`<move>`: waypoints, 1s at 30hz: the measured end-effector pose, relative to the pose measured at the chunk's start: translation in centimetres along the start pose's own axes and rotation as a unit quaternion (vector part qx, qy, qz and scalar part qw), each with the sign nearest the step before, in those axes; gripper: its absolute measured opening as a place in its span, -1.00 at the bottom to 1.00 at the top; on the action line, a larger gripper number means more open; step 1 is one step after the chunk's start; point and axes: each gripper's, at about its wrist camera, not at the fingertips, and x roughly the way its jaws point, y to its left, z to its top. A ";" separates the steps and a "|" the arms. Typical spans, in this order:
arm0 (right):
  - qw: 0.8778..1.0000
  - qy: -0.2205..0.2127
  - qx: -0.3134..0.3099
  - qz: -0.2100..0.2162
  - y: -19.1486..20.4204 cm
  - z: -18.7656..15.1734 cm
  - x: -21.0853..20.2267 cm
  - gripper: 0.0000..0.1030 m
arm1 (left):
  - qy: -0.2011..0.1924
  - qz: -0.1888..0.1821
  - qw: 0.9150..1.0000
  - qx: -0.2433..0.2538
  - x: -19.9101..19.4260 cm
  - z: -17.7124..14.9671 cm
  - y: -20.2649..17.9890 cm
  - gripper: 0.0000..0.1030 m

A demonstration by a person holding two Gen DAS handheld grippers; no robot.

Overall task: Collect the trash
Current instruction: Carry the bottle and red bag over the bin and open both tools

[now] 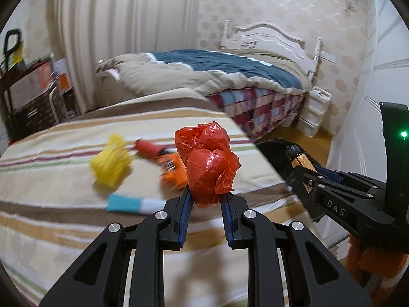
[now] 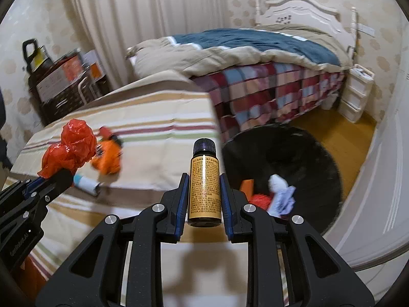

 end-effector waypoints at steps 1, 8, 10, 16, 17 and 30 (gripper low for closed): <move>1.000 -0.003 0.003 -0.008 -0.7 0.2 0.0 -0.55 | 0.001 -0.005 1.000 0.004 0.4 0.3 -0.6 -0.55; 0.999 -0.014 0.023 -0.041 -5.3 0.9 0.4 -0.55 | 0.004 -0.030 0.999 0.030 3.1 1.7 -4.4 -0.55; 0.998 -0.013 0.030 -0.046 -6.4 1.1 0.8 -0.55 | 0.009 -0.033 0.999 0.042 4.2 2.0 -5.7 -0.55; 0.997 -0.004 0.045 -0.056 -9.2 1.2 2.4 -0.55 | 0.023 -0.040 0.997 0.065 7.1 2.5 -8.7 -0.55; 0.997 -0.004 0.048 -0.056 -9.5 1.1 2.6 -0.55 | 0.026 -0.041 0.996 0.070 7.6 2.5 -9.2 -0.55; 0.995 0.009 0.073 -0.061 -12.3 1.1 4.9 -0.55 | 0.050 -0.035 0.994 0.095 11.4 3.1 -12.2 -0.55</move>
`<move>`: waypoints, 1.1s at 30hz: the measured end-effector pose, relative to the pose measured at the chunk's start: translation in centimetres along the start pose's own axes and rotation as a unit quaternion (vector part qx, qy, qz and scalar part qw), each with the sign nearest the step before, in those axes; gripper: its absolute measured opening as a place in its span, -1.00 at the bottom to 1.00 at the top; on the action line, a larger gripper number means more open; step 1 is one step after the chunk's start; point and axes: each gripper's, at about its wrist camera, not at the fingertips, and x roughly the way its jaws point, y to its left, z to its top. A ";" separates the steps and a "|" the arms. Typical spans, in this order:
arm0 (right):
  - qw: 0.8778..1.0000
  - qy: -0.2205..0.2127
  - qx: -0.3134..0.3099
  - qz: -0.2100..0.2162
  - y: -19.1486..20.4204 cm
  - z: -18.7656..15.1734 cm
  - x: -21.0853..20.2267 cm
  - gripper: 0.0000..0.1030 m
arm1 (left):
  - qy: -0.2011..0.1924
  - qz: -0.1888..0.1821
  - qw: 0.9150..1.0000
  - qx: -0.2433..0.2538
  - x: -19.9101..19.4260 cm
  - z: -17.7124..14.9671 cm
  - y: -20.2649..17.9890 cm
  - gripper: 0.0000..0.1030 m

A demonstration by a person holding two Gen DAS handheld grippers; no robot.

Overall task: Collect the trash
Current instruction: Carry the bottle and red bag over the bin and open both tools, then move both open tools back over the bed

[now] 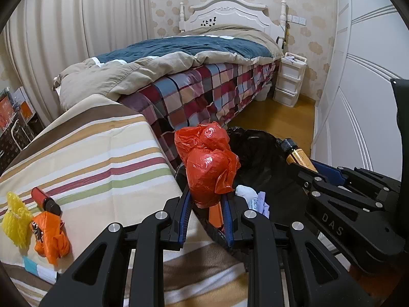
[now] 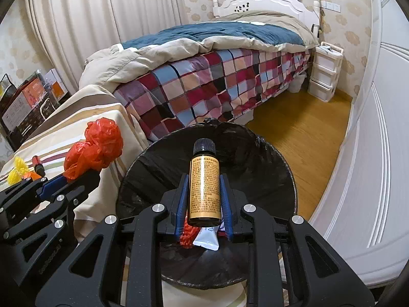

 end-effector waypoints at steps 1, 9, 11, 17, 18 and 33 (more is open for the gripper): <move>1.000 0.000 0.001 -0.002 -0.1 0.0 0.1 -0.55 | 0.001 0.001 1.000 0.000 0.1 0.1 0.0 -0.54; 1.000 -0.005 0.013 -0.015 -0.9 -0.2 -0.1 -0.35 | 0.005 0.010 1.000 -0.013 0.3 0.1 0.3 -0.02; 1.000 -0.010 0.011 -0.020 -0.9 -0.2 -0.5 -0.30 | -0.001 0.014 1.000 -0.014 -0.1 0.0 0.4 0.08; 0.999 -0.019 0.009 -0.026 -0.6 -0.5 -1.7 -0.01 | -0.008 0.033 0.999 -0.025 -1.5 -0.5 1.2 0.40; 0.999 -0.019 0.009 -0.026 -0.5 -0.5 -1.8 0.03 | -0.008 0.039 0.999 -0.028 -1.9 -0.7 1.4 0.43; 1.000 -0.011 -0.021 0.012 4.6 -2.9 -4.2 0.16 | 0.010 0.089 0.992 -0.090 -6.7 -5.1 7.5 0.46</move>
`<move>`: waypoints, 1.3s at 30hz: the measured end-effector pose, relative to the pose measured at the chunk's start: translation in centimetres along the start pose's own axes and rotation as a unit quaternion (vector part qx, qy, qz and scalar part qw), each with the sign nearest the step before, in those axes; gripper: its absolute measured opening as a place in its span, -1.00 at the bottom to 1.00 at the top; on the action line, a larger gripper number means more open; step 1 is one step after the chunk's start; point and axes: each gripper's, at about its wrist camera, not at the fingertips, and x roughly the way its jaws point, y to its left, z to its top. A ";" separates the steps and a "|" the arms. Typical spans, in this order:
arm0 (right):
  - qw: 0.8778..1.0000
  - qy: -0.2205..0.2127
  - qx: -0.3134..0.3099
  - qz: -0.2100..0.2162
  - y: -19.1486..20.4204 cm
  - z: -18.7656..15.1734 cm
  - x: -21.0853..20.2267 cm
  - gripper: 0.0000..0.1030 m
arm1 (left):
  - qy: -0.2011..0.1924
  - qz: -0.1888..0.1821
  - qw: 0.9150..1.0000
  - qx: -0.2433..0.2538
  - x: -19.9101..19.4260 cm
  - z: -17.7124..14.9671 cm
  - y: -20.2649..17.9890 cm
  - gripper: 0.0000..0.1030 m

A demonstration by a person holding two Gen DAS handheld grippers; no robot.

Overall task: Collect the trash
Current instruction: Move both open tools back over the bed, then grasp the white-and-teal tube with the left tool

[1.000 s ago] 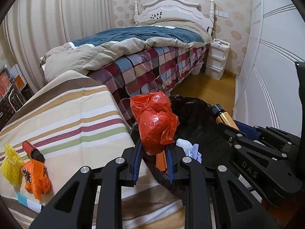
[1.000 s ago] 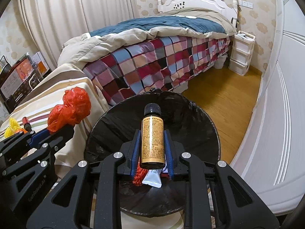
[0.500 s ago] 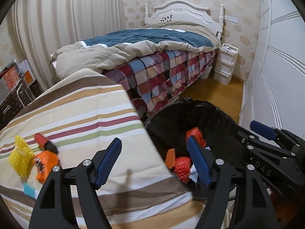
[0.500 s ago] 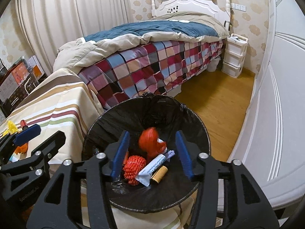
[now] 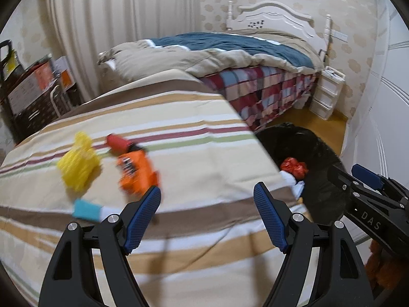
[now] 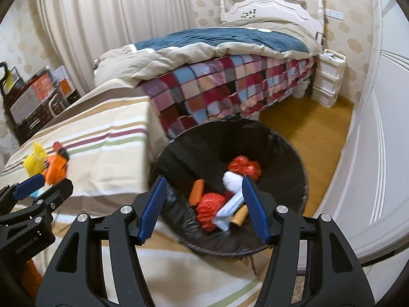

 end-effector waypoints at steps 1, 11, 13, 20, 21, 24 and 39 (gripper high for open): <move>1.000 0.001 -0.003 0.003 0.4 -0.1 0.0 0.16 | 0.000 0.008 1.000 -0.002 -0.3 -0.4 0.6 0.46; 0.998 0.012 -0.043 0.038 5.6 -1.2 -0.1 0.17 | 0.018 0.052 0.997 -0.052 -0.9 -2.3 6.1 0.46; 0.998 0.015 -0.049 0.043 6.3 -1.3 0.0 0.17 | 0.021 0.059 0.996 -0.061 -0.8 -2.3 6.9 0.46; 0.997 0.023 -0.057 0.053 7.6 -1.3 0.4 0.17 | 0.037 0.085 0.992 -0.088 0.7 -1.8 9.3 0.46; 0.997 0.024 -0.058 0.053 7.7 -1.3 0.5 0.17 | 0.038 0.088 0.991 -0.092 0.9 -1.6 9.5 0.46; 0.997 0.027 -0.057 0.054 7.8 -1.3 0.7 0.17 | 0.041 0.096 0.990 -0.096 1.6 -1.2 9.6 0.46; 0.996 0.029 -0.061 0.058 8.1 -1.5 0.7 0.19 | 0.082 0.089 0.988 -0.091 0.9 -3.9 11.5 0.46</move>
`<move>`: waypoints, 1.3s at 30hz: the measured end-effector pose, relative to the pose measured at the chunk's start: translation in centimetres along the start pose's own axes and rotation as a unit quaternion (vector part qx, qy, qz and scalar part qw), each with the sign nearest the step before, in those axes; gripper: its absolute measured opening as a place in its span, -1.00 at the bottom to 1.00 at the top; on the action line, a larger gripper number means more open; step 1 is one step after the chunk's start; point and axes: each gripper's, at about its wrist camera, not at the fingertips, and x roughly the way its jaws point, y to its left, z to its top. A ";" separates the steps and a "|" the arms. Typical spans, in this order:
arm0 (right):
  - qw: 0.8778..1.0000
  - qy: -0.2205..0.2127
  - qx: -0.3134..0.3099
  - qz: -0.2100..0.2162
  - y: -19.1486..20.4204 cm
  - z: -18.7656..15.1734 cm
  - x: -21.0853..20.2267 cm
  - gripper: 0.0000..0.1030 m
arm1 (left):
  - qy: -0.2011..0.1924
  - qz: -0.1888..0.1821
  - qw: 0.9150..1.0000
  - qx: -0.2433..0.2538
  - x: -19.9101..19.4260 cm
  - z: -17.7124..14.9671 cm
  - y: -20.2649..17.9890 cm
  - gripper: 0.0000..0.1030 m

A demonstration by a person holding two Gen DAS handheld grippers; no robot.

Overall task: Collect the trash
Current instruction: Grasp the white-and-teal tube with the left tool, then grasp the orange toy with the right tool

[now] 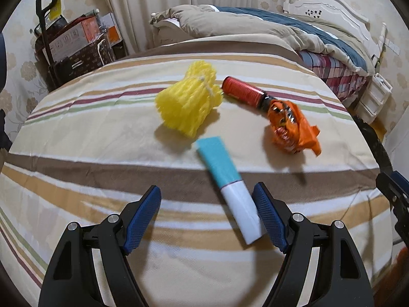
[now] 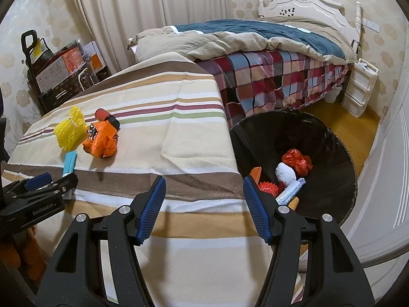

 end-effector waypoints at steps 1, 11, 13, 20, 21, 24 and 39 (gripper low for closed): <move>1.000 0.000 -0.001 0.000 0.1 -0.1 0.0 0.19 | 0.000 -0.004 1.000 -0.001 -0.1 -0.1 0.2 0.46; 1.000 0.002 -0.014 0.002 1.5 -0.5 -0.1 0.19 | -0.023 -0.028 0.998 0.044 -0.5 -0.2 -0.3 -0.57; 1.000 0.003 -0.018 0.004 1.9 -0.5 -0.1 0.19 | -0.028 -0.037 0.998 0.042 -0.6 -0.4 0.1 -0.64; 0.999 0.008 -0.039 0.023 4.3 -0.4 0.3 0.19 | -0.035 -0.041 0.998 0.029 -1.3 -0.6 1.1 -0.69; 0.999 0.009 -0.043 0.027 4.8 -0.4 0.4 0.19 | -0.038 -0.040 0.998 0.026 -1.6 -0.6 1.5 -0.69; 0.998 0.012 -0.053 0.039 6.2 -0.3 0.7 0.19 | -0.046 -0.034 0.998 0.019 -2.2 -0.7 2.4 -0.69; 0.995 0.034 -0.079 0.056 12.7 2.0 4.6 0.19 | -0.052 0.018 0.998 -0.021 -1.5 -0.4 7.7 -0.69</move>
